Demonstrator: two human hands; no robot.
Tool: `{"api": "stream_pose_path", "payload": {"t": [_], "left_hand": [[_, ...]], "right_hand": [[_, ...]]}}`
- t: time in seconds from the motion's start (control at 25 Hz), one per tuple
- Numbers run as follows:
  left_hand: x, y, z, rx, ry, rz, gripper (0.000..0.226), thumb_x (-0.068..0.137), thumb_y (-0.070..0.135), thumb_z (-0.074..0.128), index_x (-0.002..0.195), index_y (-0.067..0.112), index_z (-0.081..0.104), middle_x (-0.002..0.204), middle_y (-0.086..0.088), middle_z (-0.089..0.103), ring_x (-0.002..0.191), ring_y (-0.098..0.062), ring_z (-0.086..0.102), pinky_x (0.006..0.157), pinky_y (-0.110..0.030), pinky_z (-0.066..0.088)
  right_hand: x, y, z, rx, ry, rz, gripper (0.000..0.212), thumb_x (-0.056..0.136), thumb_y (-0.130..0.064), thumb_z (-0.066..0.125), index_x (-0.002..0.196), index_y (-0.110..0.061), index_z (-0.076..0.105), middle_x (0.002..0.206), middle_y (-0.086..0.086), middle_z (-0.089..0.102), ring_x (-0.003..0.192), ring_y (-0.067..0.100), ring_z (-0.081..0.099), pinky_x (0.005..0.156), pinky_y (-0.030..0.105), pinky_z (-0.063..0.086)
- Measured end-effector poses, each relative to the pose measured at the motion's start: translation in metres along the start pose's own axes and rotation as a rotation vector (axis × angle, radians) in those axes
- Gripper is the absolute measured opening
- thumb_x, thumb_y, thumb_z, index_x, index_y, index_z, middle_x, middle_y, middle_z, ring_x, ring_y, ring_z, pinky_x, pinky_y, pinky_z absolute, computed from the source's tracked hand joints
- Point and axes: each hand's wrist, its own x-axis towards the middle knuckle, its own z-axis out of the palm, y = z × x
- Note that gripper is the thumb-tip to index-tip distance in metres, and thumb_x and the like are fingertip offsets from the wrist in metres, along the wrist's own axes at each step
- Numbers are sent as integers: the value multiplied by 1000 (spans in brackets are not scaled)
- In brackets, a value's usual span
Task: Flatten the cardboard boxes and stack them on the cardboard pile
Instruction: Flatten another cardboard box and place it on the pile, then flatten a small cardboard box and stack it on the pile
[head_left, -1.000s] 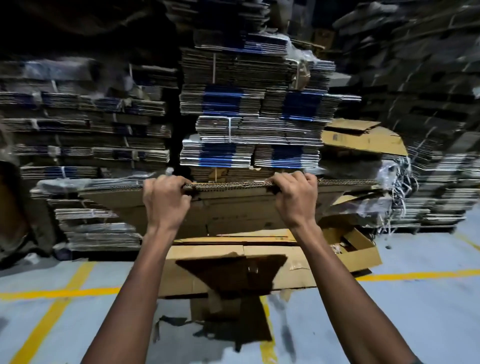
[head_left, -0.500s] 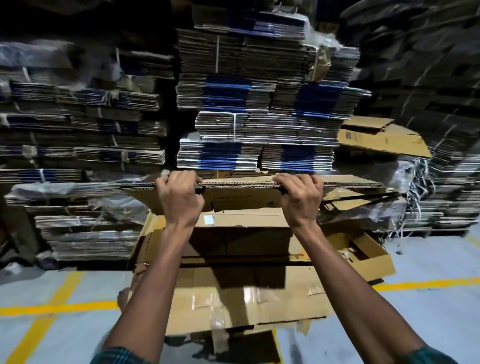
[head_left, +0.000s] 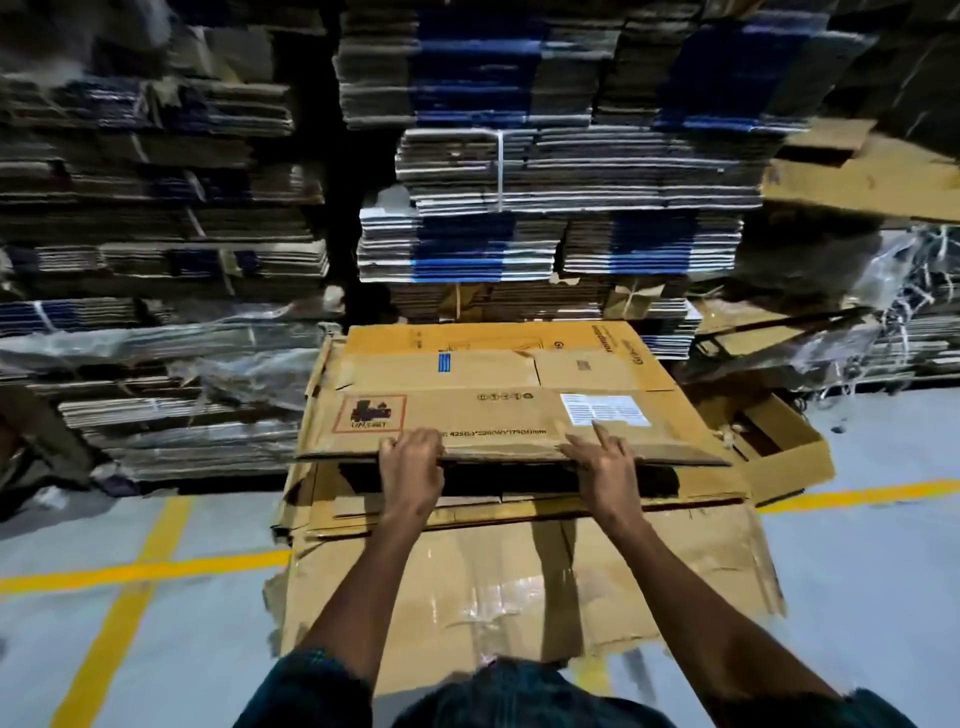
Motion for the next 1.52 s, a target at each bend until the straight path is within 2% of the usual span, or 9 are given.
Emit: {"api": "stream_pose_path", "payload": {"t": [0.12, 0.32, 0.44, 0.6, 0.88, 1.08, 1.2, 1.4, 1.52], "left_hand": [[-18, 0, 27, -8, -144, -36, 34, 64, -5, 76, 87, 19, 68, 94, -1, 71, 97, -25, 60, 78, -36, 35], [-32, 1, 51, -35, -276, -81, 50, 58, 47, 89, 91, 22, 62, 105, 6, 64, 104, -20, 53, 79, -35, 35], [-36, -1, 55, 48, -324, -93, 50, 60, 51, 86, 99, 24, 72, 132, 8, 59, 118, -20, 51, 89, -39, 38], [-33, 2, 56, 115, -309, -150, 46, 64, 46, 85, 103, 26, 72, 131, 9, 62, 119, -19, 52, 91, -40, 38], [-33, 5, 50, 43, -333, -152, 39, 79, 28, 77, 117, 24, 67, 132, 5, 58, 126, -20, 47, 97, -41, 39], [-64, -9, 35, -160, -251, -146, 25, 84, 35, 73, 107, 25, 70, 113, 4, 69, 111, -22, 60, 91, -40, 44], [-90, -26, 23, -296, -254, -156, 23, 86, 36, 70, 106, 25, 71, 108, 1, 73, 102, -24, 66, 88, -44, 50], [-137, -41, -8, -441, -246, -157, 25, 90, 32, 69, 110, 18, 73, 113, -4, 74, 101, -27, 69, 87, -42, 54], [-181, -51, -28, -459, -201, -186, 26, 91, 32, 69, 111, 18, 73, 112, -3, 74, 97, -25, 70, 84, -36, 54]], "right_hand": [[-9, 14, 24, 19, -221, 56, 53, 82, 1, 69, 129, -23, 67, 139, 3, 61, 139, 42, 40, 107, 53, 34], [-13, 46, 63, 60, -511, 170, 66, 90, -19, 68, 148, -33, 41, 156, 17, 33, 140, 46, 26, 112, 48, 32], [-16, 59, 87, 56, -591, 218, 73, 87, -20, 70, 148, -38, 37, 155, 20, 32, 134, 48, 34, 107, 47, 39], [-11, 52, 85, 71, -582, 225, 69, 90, -15, 66, 150, -33, 37, 154, 22, 27, 132, 48, 34, 104, 48, 41], [-5, 28, 71, 138, -558, 361, 62, 83, -13, 66, 140, -25, 47, 135, 23, 50, 121, 43, 43, 96, 42, 49], [-46, -55, 14, 317, -352, 292, 40, 91, -10, 66, 131, -10, 64, 137, 13, 60, 129, 38, 51, 105, 39, 43], [-75, -88, -5, 369, -322, 329, 36, 96, -14, 63, 132, -15, 65, 137, 12, 61, 131, 36, 52, 97, 36, 48], [-128, -120, -19, 373, -318, 295, 35, 97, -20, 63, 131, -13, 65, 133, 10, 65, 128, 36, 56, 103, 37, 44], [-156, -142, -27, 411, -323, 249, 36, 97, -18, 63, 132, -12, 65, 131, 9, 66, 127, 30, 57, 102, 26, 40]]}}
